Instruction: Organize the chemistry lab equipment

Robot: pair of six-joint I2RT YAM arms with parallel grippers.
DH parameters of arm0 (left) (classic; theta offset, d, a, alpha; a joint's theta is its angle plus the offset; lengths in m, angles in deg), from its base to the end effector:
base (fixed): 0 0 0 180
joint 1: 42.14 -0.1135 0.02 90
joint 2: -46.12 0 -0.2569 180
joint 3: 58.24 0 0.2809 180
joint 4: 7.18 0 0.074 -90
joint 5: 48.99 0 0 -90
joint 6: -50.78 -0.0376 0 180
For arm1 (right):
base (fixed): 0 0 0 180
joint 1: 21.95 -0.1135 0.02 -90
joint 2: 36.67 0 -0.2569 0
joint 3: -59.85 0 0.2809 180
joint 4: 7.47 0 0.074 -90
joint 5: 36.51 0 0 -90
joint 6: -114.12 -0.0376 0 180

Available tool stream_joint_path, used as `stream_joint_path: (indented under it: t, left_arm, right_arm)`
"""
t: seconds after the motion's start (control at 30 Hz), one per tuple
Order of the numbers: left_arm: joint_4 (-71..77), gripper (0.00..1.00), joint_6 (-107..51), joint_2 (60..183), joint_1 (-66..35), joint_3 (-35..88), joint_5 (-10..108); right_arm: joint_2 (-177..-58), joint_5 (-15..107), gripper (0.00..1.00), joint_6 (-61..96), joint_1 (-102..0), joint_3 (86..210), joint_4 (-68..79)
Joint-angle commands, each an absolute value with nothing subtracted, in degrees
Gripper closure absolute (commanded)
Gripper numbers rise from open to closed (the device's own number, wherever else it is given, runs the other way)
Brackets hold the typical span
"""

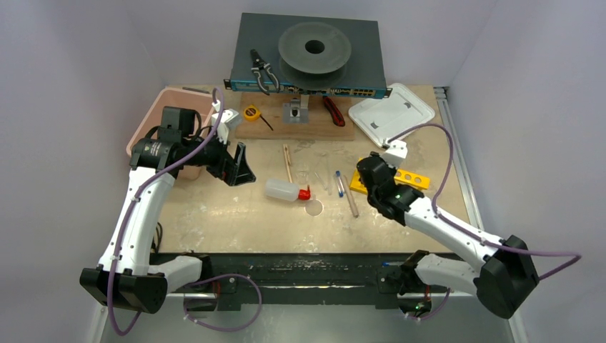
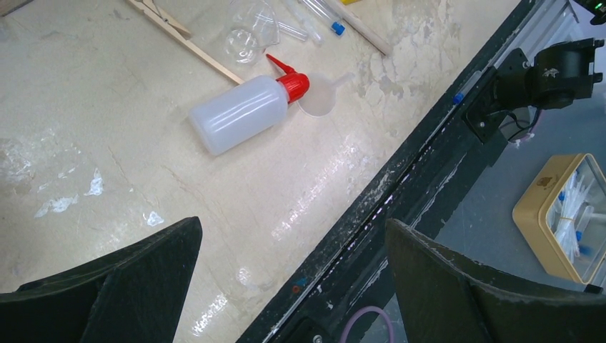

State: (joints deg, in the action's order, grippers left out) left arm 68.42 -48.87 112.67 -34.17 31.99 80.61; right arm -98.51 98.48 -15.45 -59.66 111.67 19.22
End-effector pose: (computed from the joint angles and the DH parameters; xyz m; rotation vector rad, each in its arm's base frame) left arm 0.2329 -0.0568 0.3809 0.6477 2.2750 -0.8331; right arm 0.2188 0.1356 0.2310 0.4402 1.9585 -0.0200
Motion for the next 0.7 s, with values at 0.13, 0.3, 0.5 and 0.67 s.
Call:
stream_joint_path:
  t: [0.13,0.3,0.5,0.67]
  left_arm:
    - [66.6,0.00,-50.0,112.5,-34.5,31.7,80.8]
    - [66.9,0.00,-50.7,112.4,-34.5,31.9,80.5]
    - [67.2,0.00,-51.5,112.5,-34.5,31.8,80.1]
    - [67.0,0.00,-52.1,113.0,-34.5,31.5,80.1]
  right_arm:
    - [-111.2,96.4,0.63,-12.8,-68.0,123.4,15.3]
    - [-123.2,91.8,0.69,-12.5,-67.7,130.2,14.5]
    - [-133.0,89.2,0.78,-14.1,-66.9,136.5,17.5]
    - [-135.2,89.2,0.79,-16.1,-66.4,135.8,18.7]
